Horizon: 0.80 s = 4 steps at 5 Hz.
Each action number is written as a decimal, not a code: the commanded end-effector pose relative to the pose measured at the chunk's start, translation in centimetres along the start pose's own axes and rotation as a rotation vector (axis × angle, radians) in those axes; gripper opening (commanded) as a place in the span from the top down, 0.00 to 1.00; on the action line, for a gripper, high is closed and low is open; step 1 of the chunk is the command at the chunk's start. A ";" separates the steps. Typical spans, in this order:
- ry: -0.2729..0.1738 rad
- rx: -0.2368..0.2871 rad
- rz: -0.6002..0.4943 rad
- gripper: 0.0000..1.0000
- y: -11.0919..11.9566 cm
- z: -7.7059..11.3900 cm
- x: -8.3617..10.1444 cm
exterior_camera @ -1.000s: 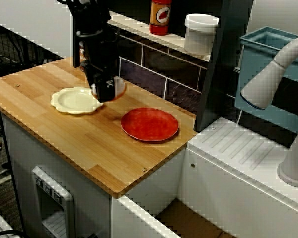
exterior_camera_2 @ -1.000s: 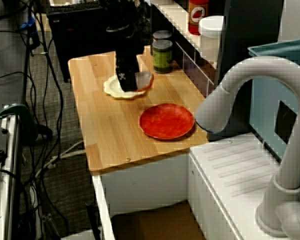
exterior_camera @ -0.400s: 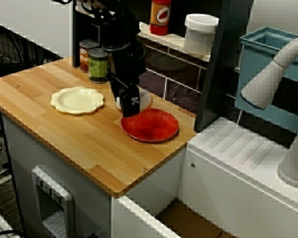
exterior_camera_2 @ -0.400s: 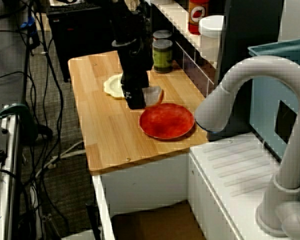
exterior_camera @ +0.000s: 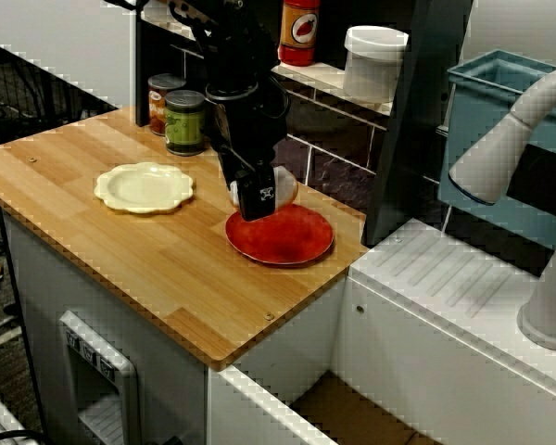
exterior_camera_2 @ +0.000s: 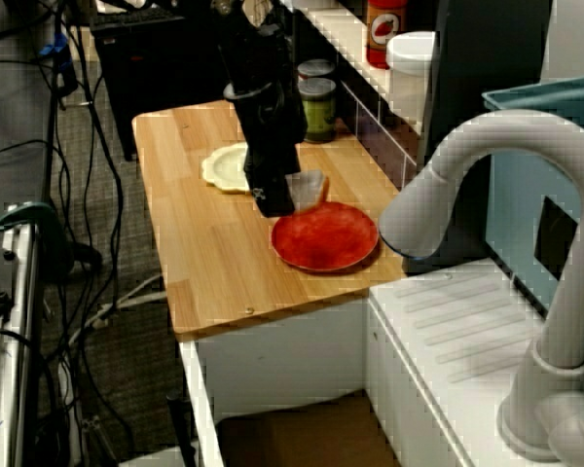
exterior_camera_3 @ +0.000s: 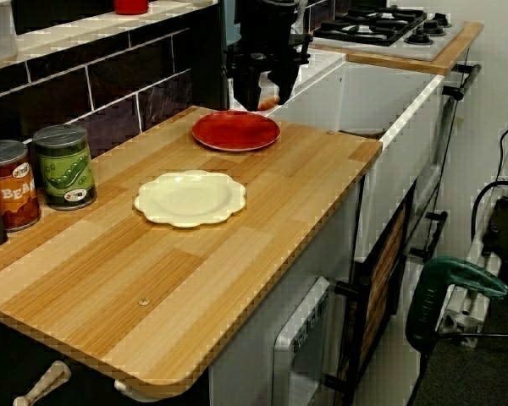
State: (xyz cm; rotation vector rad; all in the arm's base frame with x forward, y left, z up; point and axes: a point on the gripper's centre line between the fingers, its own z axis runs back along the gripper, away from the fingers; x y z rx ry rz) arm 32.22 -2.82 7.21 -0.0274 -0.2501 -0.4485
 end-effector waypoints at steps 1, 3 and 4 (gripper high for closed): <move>-0.091 0.103 -0.046 1.00 -0.2 0.7 -0.2; -0.127 0.228 -0.116 1.00 -0.9 -0.1 -1.0; -0.144 0.256 -0.125 1.00 -0.8 0.0 -1.1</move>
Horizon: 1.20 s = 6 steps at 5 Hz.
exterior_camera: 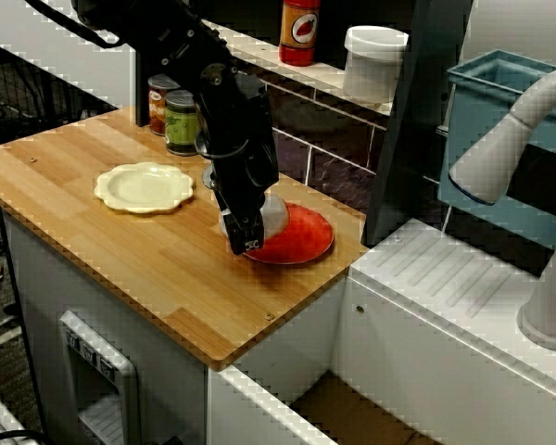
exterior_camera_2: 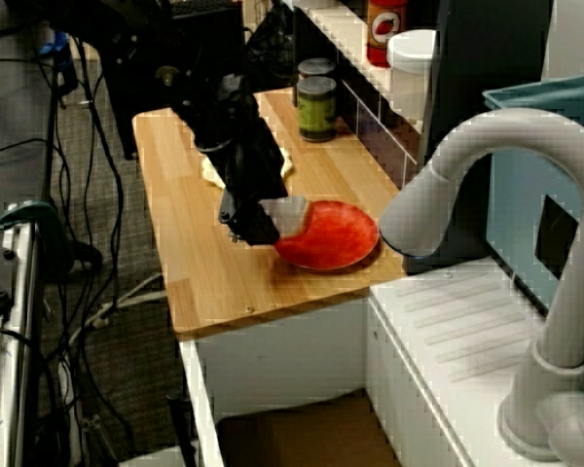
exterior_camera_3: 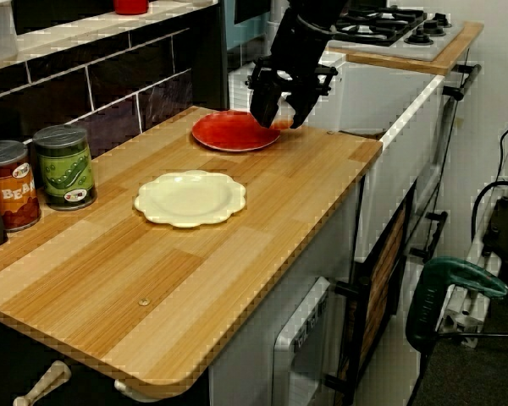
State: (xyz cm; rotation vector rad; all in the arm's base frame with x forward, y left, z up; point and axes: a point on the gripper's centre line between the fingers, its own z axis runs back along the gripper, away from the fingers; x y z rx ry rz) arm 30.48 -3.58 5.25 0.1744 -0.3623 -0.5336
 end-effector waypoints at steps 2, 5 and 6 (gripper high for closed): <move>-0.108 0.123 -0.004 1.00 1.3 0.9 1.3; -0.097 0.192 0.005 0.00 1.8 0.0 1.7; -0.089 0.186 0.012 0.00 2.4 0.4 1.5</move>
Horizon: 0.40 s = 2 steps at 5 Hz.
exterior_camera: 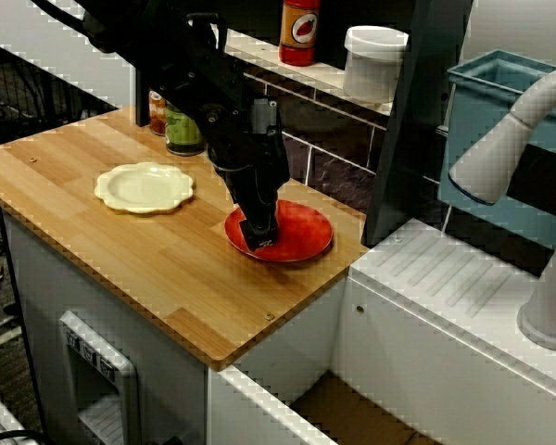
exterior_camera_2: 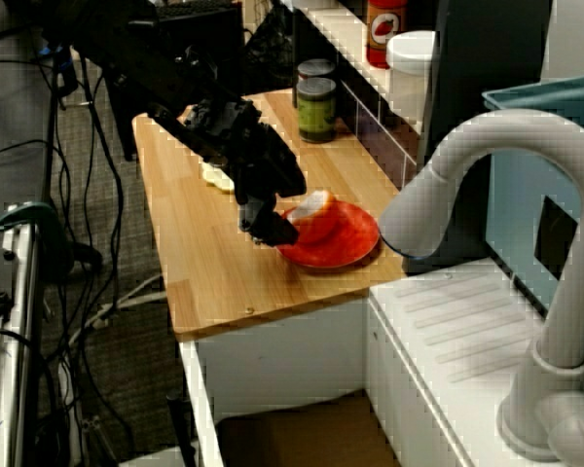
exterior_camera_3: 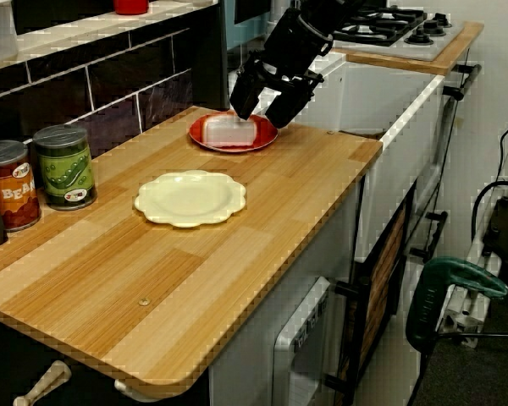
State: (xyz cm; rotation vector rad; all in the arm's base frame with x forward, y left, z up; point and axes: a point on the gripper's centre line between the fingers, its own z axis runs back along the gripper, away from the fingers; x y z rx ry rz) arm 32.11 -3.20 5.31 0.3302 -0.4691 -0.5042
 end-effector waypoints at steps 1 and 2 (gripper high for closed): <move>-0.023 -0.018 0.038 0.00 2.7 1.2 0.4; -0.020 -0.027 0.046 0.00 3.4 1.3 0.4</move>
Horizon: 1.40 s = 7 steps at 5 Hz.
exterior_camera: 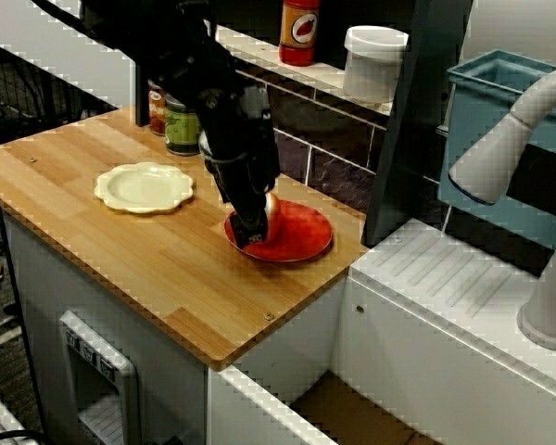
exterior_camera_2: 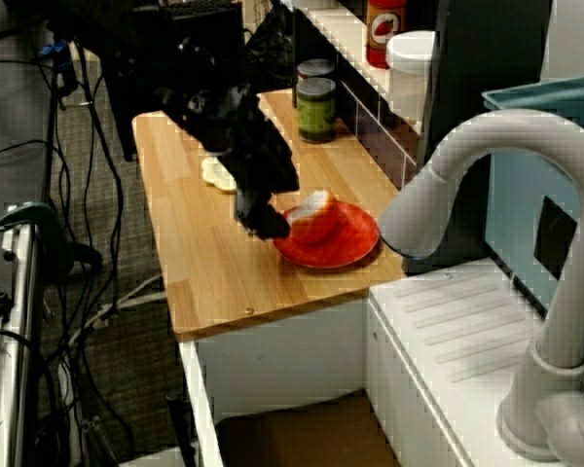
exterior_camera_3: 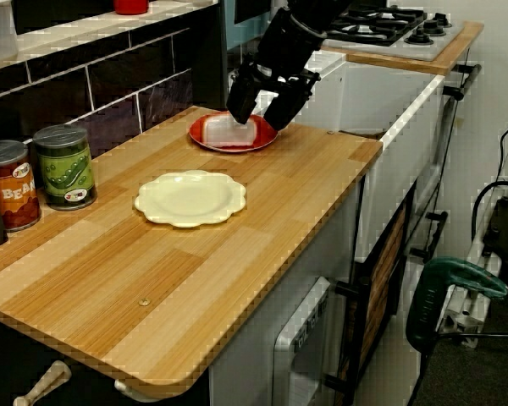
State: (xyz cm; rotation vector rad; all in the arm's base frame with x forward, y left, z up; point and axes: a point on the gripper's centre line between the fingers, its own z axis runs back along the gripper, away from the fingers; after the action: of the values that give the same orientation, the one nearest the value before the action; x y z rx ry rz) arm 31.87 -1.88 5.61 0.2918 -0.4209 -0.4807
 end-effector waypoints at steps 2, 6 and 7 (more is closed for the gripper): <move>-0.015 -0.065 0.080 0.00 4.1 1.5 2.6; 0.069 -0.257 0.469 0.00 4.3 -0.7 2.9; 0.100 -0.240 0.552 0.00 3.9 -0.7 2.9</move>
State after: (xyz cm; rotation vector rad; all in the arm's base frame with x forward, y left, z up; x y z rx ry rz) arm 35.59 -0.21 6.56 -0.0389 -0.2828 0.0273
